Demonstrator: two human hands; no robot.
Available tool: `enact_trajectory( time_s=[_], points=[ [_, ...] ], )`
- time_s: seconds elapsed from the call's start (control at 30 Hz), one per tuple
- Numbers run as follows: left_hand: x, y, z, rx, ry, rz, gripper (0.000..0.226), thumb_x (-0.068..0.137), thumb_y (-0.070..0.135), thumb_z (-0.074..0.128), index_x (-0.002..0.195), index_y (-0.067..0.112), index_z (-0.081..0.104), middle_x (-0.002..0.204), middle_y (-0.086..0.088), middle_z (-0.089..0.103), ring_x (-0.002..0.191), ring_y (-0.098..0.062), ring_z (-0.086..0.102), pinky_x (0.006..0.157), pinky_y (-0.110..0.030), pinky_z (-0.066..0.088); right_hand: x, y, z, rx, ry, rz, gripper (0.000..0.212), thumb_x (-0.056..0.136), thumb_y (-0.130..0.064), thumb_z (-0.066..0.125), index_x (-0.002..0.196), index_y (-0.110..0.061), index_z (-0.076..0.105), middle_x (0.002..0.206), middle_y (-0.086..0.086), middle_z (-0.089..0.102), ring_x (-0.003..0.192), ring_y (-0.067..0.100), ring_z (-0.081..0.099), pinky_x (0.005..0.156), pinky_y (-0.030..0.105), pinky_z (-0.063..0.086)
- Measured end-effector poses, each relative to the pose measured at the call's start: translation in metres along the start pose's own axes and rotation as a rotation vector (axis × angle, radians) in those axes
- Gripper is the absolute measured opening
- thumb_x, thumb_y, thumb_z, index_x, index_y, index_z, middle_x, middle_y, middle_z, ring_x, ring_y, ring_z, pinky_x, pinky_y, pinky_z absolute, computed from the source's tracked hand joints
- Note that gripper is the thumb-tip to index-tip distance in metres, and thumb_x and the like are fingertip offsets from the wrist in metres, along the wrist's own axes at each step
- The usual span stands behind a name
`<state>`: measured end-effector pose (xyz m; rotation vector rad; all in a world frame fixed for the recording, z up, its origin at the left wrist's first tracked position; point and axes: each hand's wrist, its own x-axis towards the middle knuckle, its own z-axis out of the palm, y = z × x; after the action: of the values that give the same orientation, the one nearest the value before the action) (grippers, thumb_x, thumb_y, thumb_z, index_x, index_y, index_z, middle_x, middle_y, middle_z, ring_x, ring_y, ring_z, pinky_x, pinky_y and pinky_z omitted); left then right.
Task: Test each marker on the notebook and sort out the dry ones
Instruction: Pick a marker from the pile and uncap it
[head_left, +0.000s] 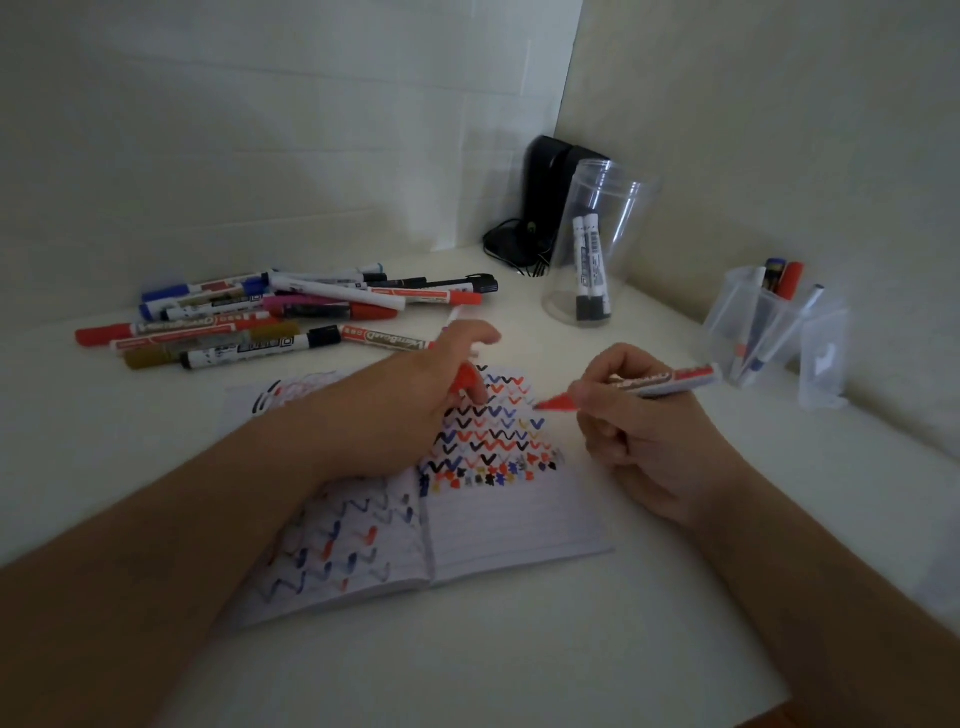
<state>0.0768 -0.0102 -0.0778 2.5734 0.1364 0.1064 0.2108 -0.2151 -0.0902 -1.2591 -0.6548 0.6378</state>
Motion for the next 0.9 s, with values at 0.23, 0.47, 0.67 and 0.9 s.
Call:
enact_trajectory(
  time_s=[0.23,0.47,0.67,0.9],
  points=[
    [0.001,0.002,-0.002,-0.093,0.028,0.030,0.018,0.103,0.027,0.058,0.118,0.035,0.050,0.113,0.028,0.069,0.110,0.011,0.061,0.100,-0.025,0.052,0.003,-0.001,-0.001,0.176,-0.105,0.115,0.027,0.079,-0.023,0.057,0.093,-0.009,0.076,0.075,0.011,0.062,0.057,0.019,0.048,0.045,0.024,0.032],
    [0.000,0.002,-0.002,-0.078,0.038,0.046,0.016,0.103,0.029,0.057,0.114,0.040,0.051,0.112,0.031,0.067,0.112,0.012,0.059,0.097,-0.017,0.048,0.006,0.002,-0.003,0.172,-0.062,0.135,0.035,0.080,-0.023,0.048,0.094,-0.007,0.076,0.075,0.012,0.060,0.054,0.019,0.047,0.043,0.022,0.033],
    [-0.001,0.005,-0.001,-0.012,0.063,0.059,0.018,0.103,0.035,0.057,0.119,0.044,0.053,0.126,0.021,0.065,0.118,0.003,0.058,0.101,-0.025,0.049,0.006,0.004,0.001,0.070,-0.047,0.111,0.008,0.087,-0.012,0.059,0.095,-0.010,0.061,0.079,0.022,0.065,0.051,0.023,0.050,0.042,0.025,0.034],
    [-0.003,0.017,0.002,-0.094,0.129,0.129,0.017,0.106,0.019,0.051,0.117,0.030,0.058,0.092,0.031,0.067,0.087,0.003,0.064,0.076,-0.015,0.051,0.003,0.003,0.000,0.081,-0.071,0.051,0.022,0.089,-0.023,0.072,0.075,-0.014,0.058,0.082,0.019,0.070,0.054,0.019,0.052,0.045,0.023,0.039]
  ],
)
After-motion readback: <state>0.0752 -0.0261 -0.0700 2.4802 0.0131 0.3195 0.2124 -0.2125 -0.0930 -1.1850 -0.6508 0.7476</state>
